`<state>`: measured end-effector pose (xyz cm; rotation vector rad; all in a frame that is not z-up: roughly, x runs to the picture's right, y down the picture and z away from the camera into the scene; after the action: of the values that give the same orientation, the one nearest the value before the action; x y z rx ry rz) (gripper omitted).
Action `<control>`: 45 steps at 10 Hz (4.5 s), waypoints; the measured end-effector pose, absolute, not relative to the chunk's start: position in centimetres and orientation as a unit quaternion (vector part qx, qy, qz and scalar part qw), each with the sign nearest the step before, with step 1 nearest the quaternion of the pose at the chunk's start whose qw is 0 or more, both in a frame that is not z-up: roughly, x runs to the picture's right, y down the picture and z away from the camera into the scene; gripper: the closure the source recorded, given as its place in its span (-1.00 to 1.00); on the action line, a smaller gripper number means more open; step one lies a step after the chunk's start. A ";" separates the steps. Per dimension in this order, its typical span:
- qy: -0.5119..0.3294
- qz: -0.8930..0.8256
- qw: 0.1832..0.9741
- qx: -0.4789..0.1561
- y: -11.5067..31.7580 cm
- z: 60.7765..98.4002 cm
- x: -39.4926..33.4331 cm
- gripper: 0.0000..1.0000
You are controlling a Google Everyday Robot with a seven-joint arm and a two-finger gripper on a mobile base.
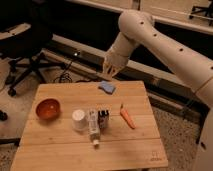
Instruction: Place the ceramic cup over the eraser
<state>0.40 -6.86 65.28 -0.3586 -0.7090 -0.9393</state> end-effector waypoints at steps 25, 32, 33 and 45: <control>-0.333 -0.440 0.817 -0.170 -6.7 65.4 0.5 0.90; -0.432 -0.450 0.753 -0.209 1.7 68.9 -6.6 0.77; -0.435 -0.461 0.745 -0.207 2.6 69.6 -8.0 0.56; -0.377 -0.584 0.685 -0.218 8.5 72.2 -13.3 -0.60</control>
<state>-13.30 8.48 72.21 -0.4887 -0.8442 -1.3089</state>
